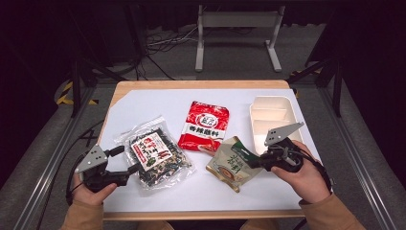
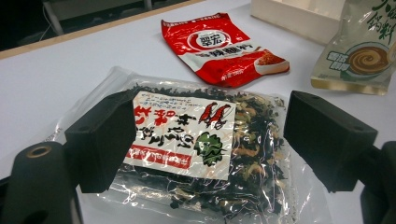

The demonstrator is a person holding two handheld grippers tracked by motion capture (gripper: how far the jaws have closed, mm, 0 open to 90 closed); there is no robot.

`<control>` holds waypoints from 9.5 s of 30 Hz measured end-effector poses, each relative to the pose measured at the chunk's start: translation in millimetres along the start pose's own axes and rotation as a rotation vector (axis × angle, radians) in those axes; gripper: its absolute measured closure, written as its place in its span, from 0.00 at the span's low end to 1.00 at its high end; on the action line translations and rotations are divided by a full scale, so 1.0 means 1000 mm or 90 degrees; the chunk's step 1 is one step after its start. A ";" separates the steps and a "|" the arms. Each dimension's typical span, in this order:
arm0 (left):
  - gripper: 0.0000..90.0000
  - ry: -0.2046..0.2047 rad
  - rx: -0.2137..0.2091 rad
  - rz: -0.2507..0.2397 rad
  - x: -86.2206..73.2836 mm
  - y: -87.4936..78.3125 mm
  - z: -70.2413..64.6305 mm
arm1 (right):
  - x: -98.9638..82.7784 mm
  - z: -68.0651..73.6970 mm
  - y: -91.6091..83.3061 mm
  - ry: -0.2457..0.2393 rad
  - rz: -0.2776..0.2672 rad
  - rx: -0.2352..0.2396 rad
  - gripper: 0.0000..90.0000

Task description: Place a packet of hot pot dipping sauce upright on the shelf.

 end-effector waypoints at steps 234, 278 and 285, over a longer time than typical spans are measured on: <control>0.20 -0.004 0.010 0.029 -0.014 0.006 0.000 | 0.050 -0.213 -0.139 -0.072 -0.061 -0.354 0.50; 0.20 -0.004 0.001 0.025 -0.010 0.010 -0.001 | 0.098 -0.112 -0.060 0.074 -0.225 -0.142 0.48; 0.20 -0.003 0.004 0.025 -0.011 0.009 -0.001 | 0.101 -0.115 -0.049 0.067 -0.217 -0.157 0.47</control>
Point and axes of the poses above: each handheld gripper's, and its own axes: y roughly forward along the jaws, x roughly out of its top, z roughly to its left, the point moved 8 cm from there along y, roughly forward along the jaws, and after that the axes turned 14 degrees about x, right-handed, at the moved point
